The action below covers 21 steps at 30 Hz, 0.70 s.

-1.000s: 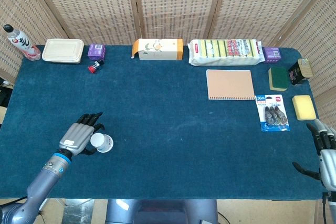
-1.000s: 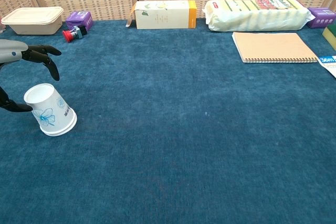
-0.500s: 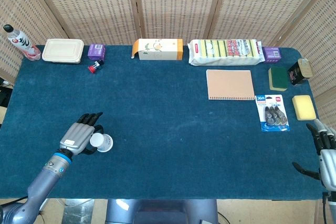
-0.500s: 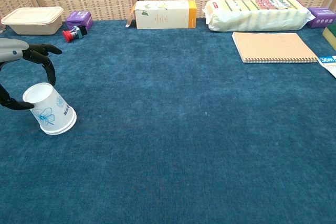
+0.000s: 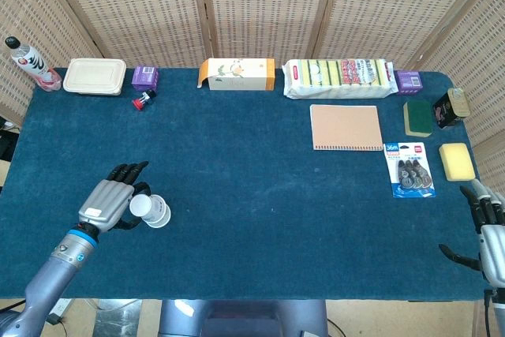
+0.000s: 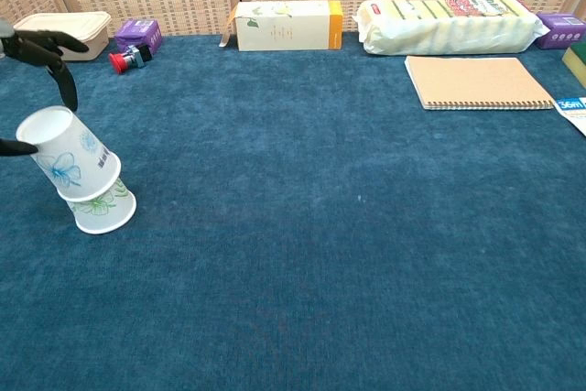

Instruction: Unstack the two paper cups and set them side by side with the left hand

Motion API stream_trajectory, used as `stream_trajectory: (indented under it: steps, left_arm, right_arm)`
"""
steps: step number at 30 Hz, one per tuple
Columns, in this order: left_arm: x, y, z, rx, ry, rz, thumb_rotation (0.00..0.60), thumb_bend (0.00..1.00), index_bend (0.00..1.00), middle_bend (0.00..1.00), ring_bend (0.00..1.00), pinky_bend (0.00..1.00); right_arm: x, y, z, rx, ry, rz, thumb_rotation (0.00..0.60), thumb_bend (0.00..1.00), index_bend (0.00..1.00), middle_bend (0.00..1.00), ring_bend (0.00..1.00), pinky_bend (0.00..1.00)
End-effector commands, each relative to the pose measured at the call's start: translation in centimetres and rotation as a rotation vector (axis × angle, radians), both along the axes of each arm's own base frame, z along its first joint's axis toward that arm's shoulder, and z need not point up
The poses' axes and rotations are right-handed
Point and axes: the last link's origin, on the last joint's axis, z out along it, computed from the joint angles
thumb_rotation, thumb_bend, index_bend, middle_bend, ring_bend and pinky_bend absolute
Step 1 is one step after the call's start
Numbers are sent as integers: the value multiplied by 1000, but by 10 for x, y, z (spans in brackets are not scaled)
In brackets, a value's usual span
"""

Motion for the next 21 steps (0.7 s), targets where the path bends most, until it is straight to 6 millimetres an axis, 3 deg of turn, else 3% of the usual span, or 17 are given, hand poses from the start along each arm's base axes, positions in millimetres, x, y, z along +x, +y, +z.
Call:
stream_trajectory:
  steps: [1,7,11,15,21]
  left_arm:
    - [8,-3,22,38,-54,-7,600,247,390,0,0,35]
    - [9,-6,67,106,-164,7,600,248,391,0,0,34]
    - [-2,-5,82,119,-168,30,600,247,390,0,0,35]
    - [-20,-2,82,107,-146,66,600,246,390,0,0,35]
    - [-51,9,61,77,-117,139,600,248,395,0,0,35]
  right_arm:
    - [0,0,0,-1,0,-2,600,20,0,0,0,0]
    - [0,0,-1,6,3,-1,600,20,0,0,0,0]
    - [1,0,-4,14,8,0,600,20,0,0,0,0]
    - [1,0,-6,20,13,-1,600,20,0,0,0,0]
    - [1,-1,-7,22,14,-5,600,20,0,0,0,0]
